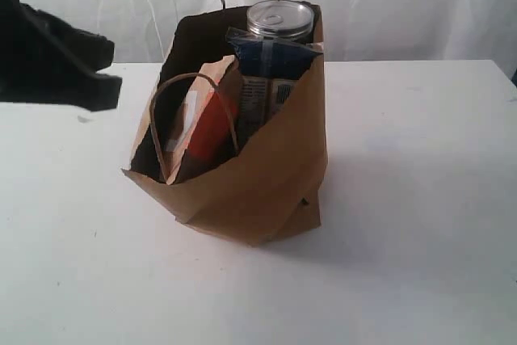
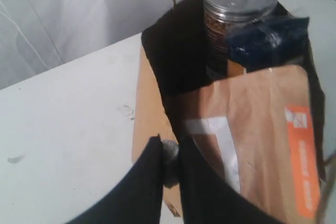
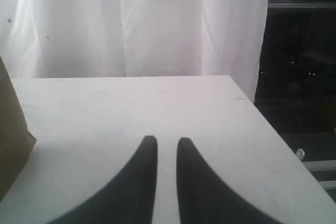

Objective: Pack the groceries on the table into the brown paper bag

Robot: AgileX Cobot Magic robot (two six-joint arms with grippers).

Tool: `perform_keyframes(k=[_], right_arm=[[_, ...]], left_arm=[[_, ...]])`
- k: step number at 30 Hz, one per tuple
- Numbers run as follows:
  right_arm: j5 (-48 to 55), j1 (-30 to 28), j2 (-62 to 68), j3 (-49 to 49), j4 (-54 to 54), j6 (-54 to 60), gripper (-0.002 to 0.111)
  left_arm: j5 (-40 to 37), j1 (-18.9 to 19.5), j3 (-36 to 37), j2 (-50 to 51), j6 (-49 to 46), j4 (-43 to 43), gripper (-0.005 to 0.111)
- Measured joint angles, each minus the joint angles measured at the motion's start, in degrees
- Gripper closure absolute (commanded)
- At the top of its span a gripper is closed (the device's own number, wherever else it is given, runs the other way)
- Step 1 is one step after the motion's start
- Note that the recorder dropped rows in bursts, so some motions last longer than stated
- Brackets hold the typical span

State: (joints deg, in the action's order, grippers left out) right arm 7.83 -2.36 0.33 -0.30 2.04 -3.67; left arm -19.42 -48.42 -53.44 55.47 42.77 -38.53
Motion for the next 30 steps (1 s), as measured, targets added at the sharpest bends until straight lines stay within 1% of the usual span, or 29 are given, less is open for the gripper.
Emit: perform_keyframes(k=[5, 10, 15, 22, 24, 25, 27, 29, 30], right_arm=[[0.0, 0.0, 0.0, 0.0, 0.0, 0.0, 0.095], [0.0, 0.0, 0.0, 0.0, 0.0, 0.0, 0.095], [0.0, 0.0, 0.0, 0.0, 0.0, 0.0, 0.095], [0.0, 0.0, 0.0, 0.0, 0.0, 0.0, 0.095], [0.0, 0.0, 0.0, 0.0, 0.0, 0.0, 0.095], [0.0, 0.0, 0.0, 0.0, 0.0, 0.0, 0.095], [0.0, 0.0, 0.0, 0.0, 0.0, 0.0, 0.095], [0.0, 0.0, 0.0, 0.0, 0.0, 0.0, 0.095], [0.0, 0.0, 0.0, 0.0, 0.0, 0.0, 0.095]], left_arm=[[7.4, 5.1, -3.0, 5.1, 1.0, 0.8, 0.107], [12.9, 9.1, -5.9, 11.5, 3.0, 3.6, 0.107], [17.4, 9.8, -7.8, 17.3, 3.2, 6.2, 0.107], [18.8, 9.8, -9.0, 22.3, 3.3, 7.8, 0.106], [19.4, 9.8, -9.0, 23.0, 3.4, 7.9, 0.099], [19.4, 9.8, -9.0, 23.1, 3.4, 7.9, 0.093], [19.7, 9.8, -9.0, 23.2, 3.4, 8.1, 0.076], [19.8, 9.8, -9.0, 23.2, 3.4, 8.1, 0.051], [19.9, 9.8, -9.0, 23.2, 3.4, 8.1, 0.040]])
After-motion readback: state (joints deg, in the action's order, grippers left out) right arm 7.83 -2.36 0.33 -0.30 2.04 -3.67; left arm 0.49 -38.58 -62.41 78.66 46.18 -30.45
